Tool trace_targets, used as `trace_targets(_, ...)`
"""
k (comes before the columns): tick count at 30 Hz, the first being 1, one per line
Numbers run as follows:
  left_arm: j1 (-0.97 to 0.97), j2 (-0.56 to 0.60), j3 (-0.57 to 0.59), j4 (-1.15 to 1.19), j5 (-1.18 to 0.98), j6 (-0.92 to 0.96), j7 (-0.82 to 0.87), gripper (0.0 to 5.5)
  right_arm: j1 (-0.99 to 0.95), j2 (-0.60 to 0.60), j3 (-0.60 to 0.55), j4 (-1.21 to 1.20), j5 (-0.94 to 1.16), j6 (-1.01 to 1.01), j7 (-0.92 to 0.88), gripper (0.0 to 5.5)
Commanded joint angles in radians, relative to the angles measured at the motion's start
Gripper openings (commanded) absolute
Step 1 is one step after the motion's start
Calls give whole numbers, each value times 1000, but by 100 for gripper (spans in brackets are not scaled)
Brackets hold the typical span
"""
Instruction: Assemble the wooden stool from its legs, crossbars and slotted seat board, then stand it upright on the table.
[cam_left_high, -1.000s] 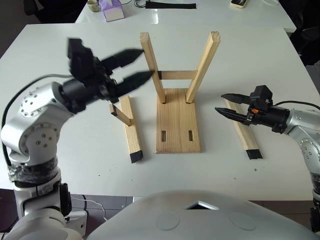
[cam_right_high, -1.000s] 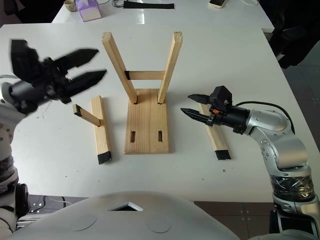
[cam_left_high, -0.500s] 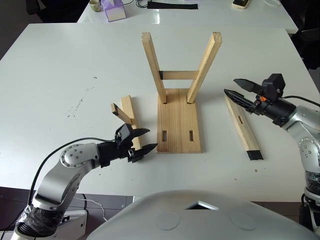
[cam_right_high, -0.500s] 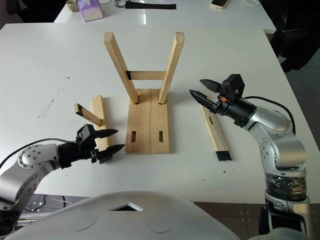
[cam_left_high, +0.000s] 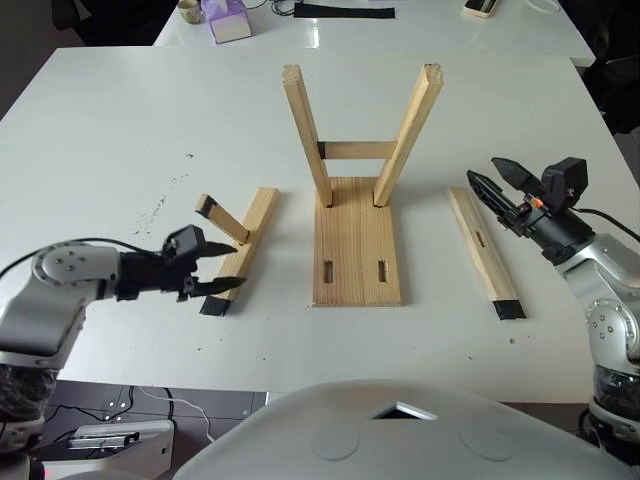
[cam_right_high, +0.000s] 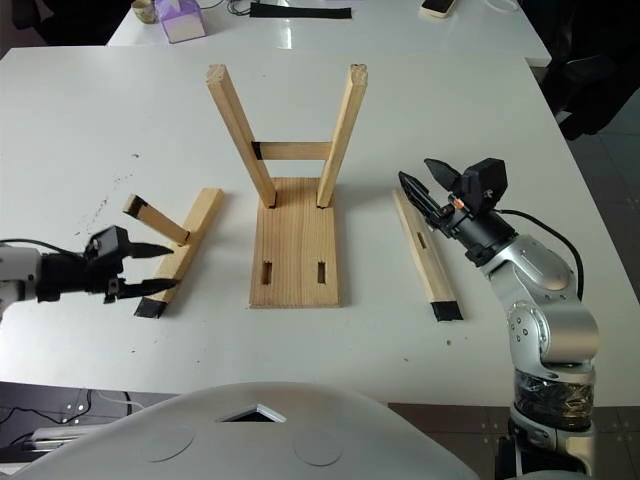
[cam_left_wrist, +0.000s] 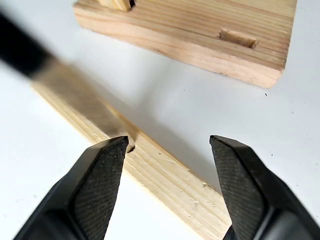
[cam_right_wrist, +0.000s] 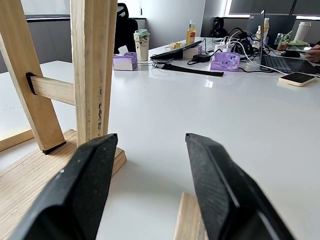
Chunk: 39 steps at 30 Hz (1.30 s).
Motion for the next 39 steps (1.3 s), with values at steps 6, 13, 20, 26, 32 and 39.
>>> trace_targets(6, 20, 52, 46, -25, -51, 291, 43, 304, 95, 12, -66, -89, -2, -13, -42, 250)
trace_targets(13, -61, -74, 39, -22, -29, 496, 295, 304, 129, 49, -51, -110, -22, -29, -83, 250)
trace_targets(20, -106, -101, 62, -140, -132, 650, 331, 304, 159, 66, -43, -131, -29, -29, -106, 250)
trace_targets(26, -22, -122, 41, -202, -90, 642, 408, 304, 119, 53, -28, -106, -38, -31, -101, 250)
trace_targets(32, 41, -193, 15, -224, -53, 638, 506, 304, 103, 54, -8, -79, -64, -55, -91, 250)
trace_targets(39, 70, -247, -8, -253, -55, 660, 560, 304, 78, 66, 23, -48, -99, -87, -95, 250)
